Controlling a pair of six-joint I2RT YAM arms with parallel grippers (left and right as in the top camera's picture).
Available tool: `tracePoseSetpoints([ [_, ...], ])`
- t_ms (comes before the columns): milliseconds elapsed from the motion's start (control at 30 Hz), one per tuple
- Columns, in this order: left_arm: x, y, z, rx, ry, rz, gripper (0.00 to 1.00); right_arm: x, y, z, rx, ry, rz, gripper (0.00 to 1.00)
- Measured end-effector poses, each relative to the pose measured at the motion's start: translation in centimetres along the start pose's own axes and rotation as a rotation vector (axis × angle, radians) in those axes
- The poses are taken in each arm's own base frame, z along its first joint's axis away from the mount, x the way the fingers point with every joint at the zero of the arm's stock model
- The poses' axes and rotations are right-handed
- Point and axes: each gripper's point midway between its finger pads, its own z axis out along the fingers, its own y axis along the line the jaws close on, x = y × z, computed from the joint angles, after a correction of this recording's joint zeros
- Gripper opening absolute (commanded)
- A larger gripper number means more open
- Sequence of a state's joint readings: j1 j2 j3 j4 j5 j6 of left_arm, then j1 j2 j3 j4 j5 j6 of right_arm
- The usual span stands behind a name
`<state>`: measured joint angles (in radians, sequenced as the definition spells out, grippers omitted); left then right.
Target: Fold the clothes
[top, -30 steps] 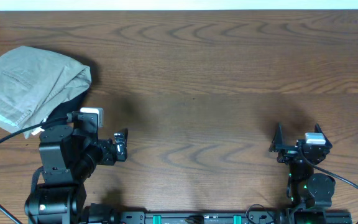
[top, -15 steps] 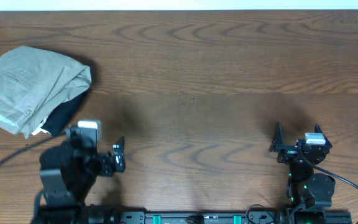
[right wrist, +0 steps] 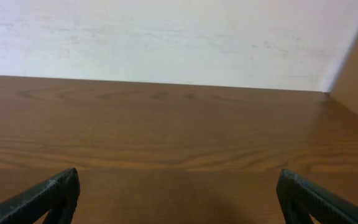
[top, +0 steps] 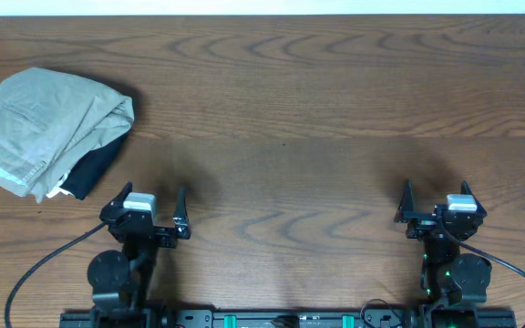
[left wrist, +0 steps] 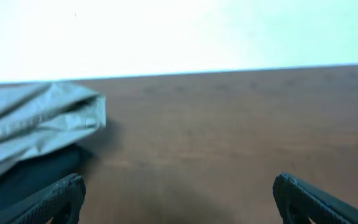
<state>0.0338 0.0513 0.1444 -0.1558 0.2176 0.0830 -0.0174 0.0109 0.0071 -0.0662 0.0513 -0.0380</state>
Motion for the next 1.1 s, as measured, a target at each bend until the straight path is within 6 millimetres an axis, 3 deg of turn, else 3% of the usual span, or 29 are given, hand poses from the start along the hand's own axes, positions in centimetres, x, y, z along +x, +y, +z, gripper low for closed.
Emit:
tracePoseSetpoints([
  [333, 1.8, 1.5, 1.0, -0.081, -0.048, 0.01, 0.98, 0.0, 0.0, 0.0, 0.0, -0.001, 0.0, 0.99],
  [1100, 1.8, 1.6, 0.9, -0.09, -0.047, 0.01, 0.98, 0.0, 0.0, 0.0, 0.0, 0.0, 0.0, 0.99],
])
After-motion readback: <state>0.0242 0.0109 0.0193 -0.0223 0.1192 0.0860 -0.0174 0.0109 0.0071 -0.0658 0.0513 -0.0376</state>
